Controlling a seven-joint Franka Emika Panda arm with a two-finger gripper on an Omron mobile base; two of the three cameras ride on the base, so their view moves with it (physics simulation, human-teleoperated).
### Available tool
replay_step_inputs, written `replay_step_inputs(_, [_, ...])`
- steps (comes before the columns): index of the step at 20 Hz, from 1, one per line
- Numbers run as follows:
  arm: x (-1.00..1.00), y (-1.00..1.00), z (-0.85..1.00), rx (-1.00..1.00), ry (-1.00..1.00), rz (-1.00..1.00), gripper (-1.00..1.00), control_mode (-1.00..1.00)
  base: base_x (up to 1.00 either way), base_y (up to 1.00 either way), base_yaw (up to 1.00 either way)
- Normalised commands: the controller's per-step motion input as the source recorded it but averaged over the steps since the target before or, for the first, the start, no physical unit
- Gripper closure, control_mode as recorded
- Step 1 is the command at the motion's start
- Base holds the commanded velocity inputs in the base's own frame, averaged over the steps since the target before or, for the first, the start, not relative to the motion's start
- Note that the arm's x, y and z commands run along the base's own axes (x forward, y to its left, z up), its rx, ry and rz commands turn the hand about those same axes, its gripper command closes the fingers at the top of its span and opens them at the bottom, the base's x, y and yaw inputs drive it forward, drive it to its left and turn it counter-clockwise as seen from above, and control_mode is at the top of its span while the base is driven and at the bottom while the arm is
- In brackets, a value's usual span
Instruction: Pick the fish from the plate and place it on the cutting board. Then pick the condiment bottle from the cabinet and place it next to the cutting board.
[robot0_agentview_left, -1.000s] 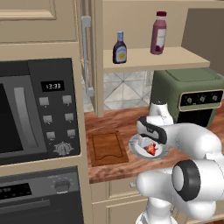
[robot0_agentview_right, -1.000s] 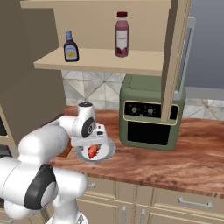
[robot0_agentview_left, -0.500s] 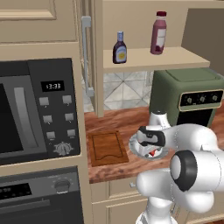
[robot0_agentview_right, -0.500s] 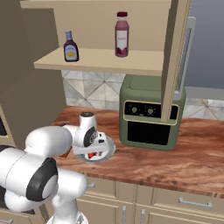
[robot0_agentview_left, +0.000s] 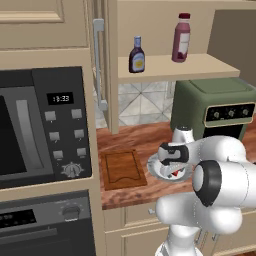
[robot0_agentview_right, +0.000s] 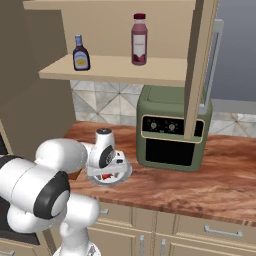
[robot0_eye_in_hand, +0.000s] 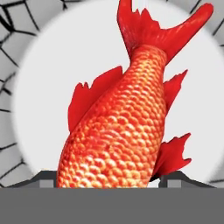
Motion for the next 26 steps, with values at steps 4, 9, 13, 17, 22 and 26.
replay_step_inputs(4, [0.0, 0.0, 0.0, 0.0, 0.0, 0.0, 1.0, -1.0, 0.0, 0.0, 0.0])
replay_step_inputs(9, [0.0, 0.0, 0.11, 0.01, -0.01, 0.0, 1.0, -1.0, 0.0, 0.0, 0.0])
replay_step_inputs(13, [0.0, 0.0, 0.55, 0.03, -0.08, 0.01, 1.0, -1.0, 0.0, 0.0, 0.0])
replay_step_inputs(17, [0.0, 0.02, 0.64, 0.04, -0.09, 0.02, 1.0, -1.0, 0.0, 0.0, 0.0])
replay_step_inputs(22, [0.0, 0.28, 0.19, 0.04, -0.01, 0.04, 1.0, -1.0, 0.0, 0.0, 0.0])
replay_step_inputs(26, [0.01, 0.53, 0.02, 0.07, 0.0, 0.07, 1.0, -1.0, 0.0, 0.0, 0.0])
